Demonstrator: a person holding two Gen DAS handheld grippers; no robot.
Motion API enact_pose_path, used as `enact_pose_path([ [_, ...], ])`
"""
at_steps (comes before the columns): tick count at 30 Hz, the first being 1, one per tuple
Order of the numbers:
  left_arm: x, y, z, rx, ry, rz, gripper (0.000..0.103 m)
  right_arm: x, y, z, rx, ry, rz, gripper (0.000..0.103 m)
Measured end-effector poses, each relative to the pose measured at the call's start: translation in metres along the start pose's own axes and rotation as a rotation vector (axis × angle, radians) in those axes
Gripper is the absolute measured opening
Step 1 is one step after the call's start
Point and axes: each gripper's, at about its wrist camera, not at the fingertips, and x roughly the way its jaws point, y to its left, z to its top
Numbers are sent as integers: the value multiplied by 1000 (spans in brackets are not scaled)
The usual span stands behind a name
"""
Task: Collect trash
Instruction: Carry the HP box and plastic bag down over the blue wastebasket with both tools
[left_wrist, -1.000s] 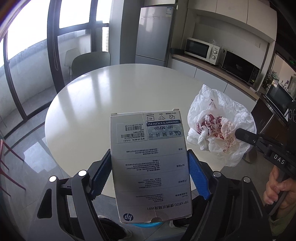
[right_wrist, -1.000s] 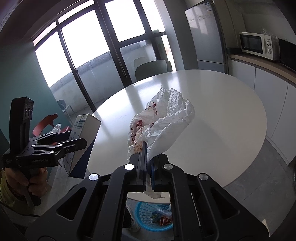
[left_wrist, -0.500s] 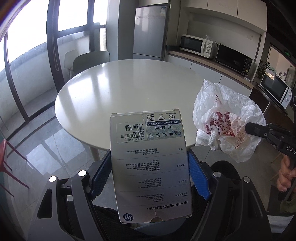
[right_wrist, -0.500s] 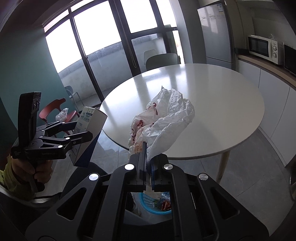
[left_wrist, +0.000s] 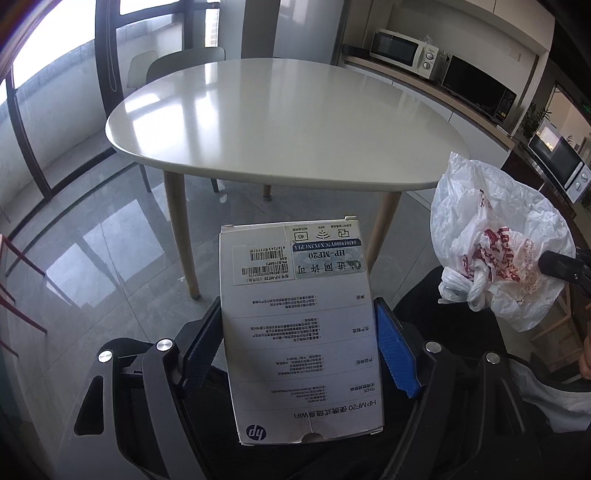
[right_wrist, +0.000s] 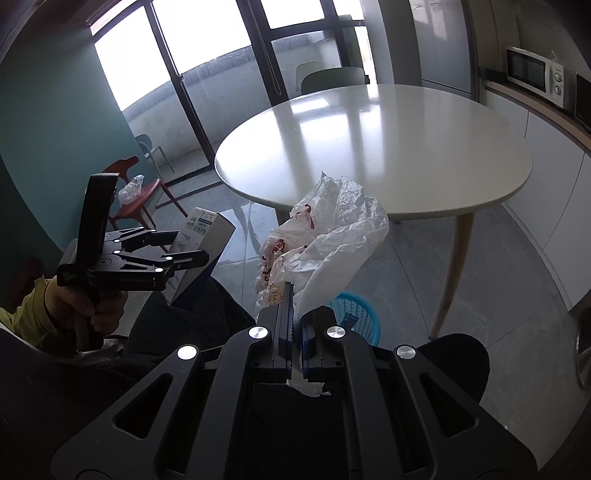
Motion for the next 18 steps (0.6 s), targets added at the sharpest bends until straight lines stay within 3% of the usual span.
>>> enact_pose_path([
  [13, 40, 11, -12, -35, 63, -9, 77, 74, -4, -26, 35, 153, 12, 3],
  [18, 62, 18, -15, -50, 111, -13, 77, 107, -7, -18, 49, 205, -2, 3],
])
